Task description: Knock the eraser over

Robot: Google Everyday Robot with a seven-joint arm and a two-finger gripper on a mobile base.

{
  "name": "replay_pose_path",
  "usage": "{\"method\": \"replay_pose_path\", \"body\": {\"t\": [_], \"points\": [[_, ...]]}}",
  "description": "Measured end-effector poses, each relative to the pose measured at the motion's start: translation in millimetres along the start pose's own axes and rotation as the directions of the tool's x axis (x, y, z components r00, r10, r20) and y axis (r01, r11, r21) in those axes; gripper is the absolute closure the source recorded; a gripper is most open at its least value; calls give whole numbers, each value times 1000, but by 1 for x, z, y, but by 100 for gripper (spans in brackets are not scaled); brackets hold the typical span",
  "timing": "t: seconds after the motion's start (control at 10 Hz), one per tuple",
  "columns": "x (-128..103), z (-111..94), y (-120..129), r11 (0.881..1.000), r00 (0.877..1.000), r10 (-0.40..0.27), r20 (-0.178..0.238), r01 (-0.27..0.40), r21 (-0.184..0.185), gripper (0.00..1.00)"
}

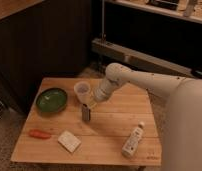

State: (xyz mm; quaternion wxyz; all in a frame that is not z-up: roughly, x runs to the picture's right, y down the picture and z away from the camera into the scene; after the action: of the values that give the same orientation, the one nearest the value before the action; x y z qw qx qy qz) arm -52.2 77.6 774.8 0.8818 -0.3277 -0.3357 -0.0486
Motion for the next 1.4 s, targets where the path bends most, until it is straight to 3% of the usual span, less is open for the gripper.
{"method": "replay_pose_path", "body": {"t": [0.3, 0.4, 1.4], "points": [[-6, -10, 1, 1000, 1000, 4, 3, -4, -5, 23], [-8, -9, 0, 1000, 1000, 2, 4, -2, -5, 20], [-8, -10, -1, 1000, 1000, 3, 6, -3, 2, 20]]}}
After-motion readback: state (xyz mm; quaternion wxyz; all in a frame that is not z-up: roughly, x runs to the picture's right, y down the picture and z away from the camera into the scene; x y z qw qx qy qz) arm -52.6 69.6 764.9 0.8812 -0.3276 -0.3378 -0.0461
